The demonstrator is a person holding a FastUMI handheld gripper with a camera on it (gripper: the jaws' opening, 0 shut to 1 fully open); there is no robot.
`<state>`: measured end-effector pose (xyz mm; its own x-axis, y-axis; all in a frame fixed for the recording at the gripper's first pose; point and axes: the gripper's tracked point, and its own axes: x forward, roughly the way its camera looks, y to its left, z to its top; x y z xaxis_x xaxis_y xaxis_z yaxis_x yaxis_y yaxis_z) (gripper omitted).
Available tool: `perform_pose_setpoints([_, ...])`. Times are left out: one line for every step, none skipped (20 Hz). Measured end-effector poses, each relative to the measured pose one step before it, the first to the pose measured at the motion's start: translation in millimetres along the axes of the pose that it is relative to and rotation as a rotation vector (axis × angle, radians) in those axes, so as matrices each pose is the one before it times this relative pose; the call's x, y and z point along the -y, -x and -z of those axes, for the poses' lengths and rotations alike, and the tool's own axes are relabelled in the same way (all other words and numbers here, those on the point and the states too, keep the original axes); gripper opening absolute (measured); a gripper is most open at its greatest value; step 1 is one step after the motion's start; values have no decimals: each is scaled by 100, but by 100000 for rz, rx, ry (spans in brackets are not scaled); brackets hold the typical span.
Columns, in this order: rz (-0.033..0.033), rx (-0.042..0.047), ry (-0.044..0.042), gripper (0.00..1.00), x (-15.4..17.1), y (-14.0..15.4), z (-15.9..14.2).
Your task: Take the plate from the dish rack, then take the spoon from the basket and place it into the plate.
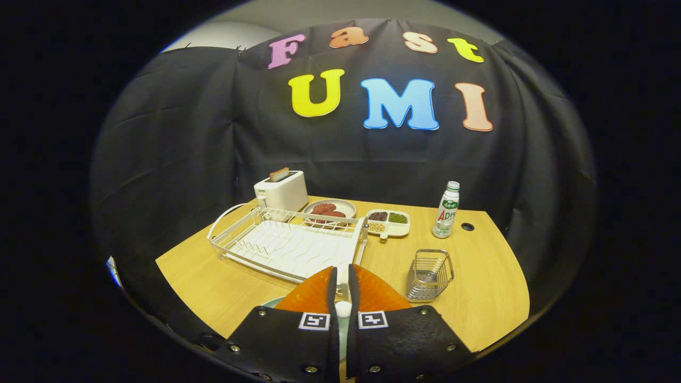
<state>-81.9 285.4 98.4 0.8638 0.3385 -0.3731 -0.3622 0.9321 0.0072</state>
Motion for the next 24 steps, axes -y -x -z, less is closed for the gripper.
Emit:
perform_pose_setpoints([-1328, -1481, 570, 5, -725, -314, 385])
perform_pose_setpoints([-1458, -943, 886, 5, -789, -320, 274])
perform_pose_setpoints([-1058, -936, 1329, 5, -656, -209, 222])
perform_pose_setpoints([-1171, -679, 1222, 5, -602, -104, 239])
perform_pose_setpoints([-1347, -679, 788, 5, -652, -318, 110])
perform_pose_setpoints([-1411, -675, 713, 5, -640, -351, 228])
perform_pose_setpoints([-618, -707, 681, 5, -407, -295, 35])
perform_pose_setpoints([-175, -177, 833, 5, -304, -264, -47])
perform_pose_setpoints([-642, 30, 1024, 5, -436, -337, -85])
perform_pose_setpoints([-946, -455, 895, 5, -564, -357, 99])
perform_pose_setpoints([-785, -626, 768, 5, -405, -395, 73])
perform_pose_setpoints([-785, -672, 720, 5, -453, -276, 142])
perform_pose_setpoints([-447, -858, 575, 5, -356, -497, 138])
perform_pose_setpoints([-575, -682, 624, 5, -390, -208, 60])
perform_pose_setpoints([-675, -501, 715, 5, -438, -332, 24])
perform_pose_setpoints([-816, -397, 836, 5, -392, -285, 65])
perform_pose_setpoints([-986, -372, 882, 5, -386, -218, -43])
perform_pose_setpoints([-774, -507, 820, 5, -320, -215, -8])
perform_pose_setpoints([-566, -757, 864, 5, -287, -237, 81])
perform_pose_setpoints([-1112, -1020, 887, 6, -351, -203, 301])
perform_pose_setpoints([-625, -1267, 813, 9, -206, -109, 356])
perform_pose_setpoints([-249, -929, 516, 10, -73, 10, 254])
perform_pose_setpoints([295, 11, 342, 12, 112, 30, 132])
perform_pose_setpoints([201, 711, 18, 14, 170, 29, -183])
